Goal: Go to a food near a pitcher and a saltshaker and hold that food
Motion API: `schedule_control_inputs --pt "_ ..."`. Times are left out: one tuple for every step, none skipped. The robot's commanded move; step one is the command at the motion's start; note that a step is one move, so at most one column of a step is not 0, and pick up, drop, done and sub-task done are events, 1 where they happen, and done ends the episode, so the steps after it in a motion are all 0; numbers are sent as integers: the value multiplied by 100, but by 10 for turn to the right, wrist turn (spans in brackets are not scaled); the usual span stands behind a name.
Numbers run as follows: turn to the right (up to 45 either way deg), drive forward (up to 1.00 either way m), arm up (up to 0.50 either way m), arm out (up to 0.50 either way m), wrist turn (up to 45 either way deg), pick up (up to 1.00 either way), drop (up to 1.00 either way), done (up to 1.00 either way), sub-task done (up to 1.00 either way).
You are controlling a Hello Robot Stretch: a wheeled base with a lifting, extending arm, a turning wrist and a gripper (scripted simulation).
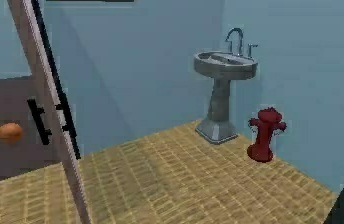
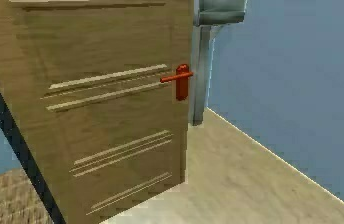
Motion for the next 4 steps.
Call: schedule_control_inputs --pt "450 0 0 0 0 0 0 0 0" --pt "450 0 0 0 0 0 0 0 0" --pt "450 0 0 0 0 0 0 0 0" --pt "300 0 0 0 0 0 0 0 0"
